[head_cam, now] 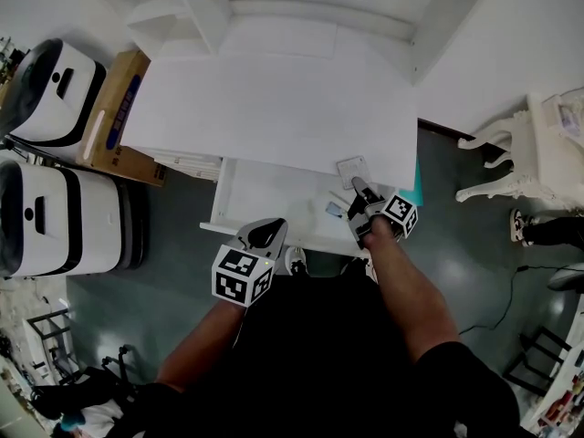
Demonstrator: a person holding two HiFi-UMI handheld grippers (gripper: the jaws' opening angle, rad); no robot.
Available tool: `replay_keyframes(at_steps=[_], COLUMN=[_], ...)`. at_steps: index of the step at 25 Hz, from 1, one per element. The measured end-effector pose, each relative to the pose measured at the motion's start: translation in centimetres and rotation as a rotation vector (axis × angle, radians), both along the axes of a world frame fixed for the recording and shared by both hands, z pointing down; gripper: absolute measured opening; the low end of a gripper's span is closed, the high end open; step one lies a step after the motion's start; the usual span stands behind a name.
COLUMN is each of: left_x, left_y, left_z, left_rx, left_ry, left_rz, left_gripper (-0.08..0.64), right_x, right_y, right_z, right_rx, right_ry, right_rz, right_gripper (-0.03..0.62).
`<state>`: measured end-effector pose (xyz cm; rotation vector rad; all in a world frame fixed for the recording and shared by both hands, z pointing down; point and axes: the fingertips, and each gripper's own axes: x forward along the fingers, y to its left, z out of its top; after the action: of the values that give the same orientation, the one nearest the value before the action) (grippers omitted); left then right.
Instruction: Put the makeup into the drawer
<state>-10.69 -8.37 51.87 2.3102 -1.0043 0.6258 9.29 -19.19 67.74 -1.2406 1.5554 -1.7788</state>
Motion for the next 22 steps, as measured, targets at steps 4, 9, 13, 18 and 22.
replay_keyframes(at_steps=[4, 9, 13, 18, 22], left_x=[0.5, 1.1, 1.1, 1.3, 2.2], left_y=[-0.3, -0.6, -1.4, -2.0, -1.8], left_z=[0.0, 0.1, 0.9, 1.7, 1.8], left_rx=[0.004, 0.005, -0.007, -0.018, -0.02], left_ry=[0.005, 0.011, 0.007, 0.004, 0.007], left_rz=[0.015, 0.033, 0.037, 0.042, 0.054], left_gripper=[0.011, 0.011, 0.011, 0.011, 0.011], right_x=[0.1, 0.2, -0.9, -2.3, -2.2], right_y=[0.0, 0.8, 1.9, 4.7, 6.7], right_z=[-1.4, -2.9, -4.2, -2.9, 1.1], right_rx=[0.037, 0.086, 0.158, 0.159, 0.03], right_ry=[0.032, 0.111, 0.225, 0.348, 0.436], right_rz=[-0.04, -0.127, -0.306, -0.553, -0.694], right_gripper=[0.069, 0.069, 0.069, 0.068, 0.069])
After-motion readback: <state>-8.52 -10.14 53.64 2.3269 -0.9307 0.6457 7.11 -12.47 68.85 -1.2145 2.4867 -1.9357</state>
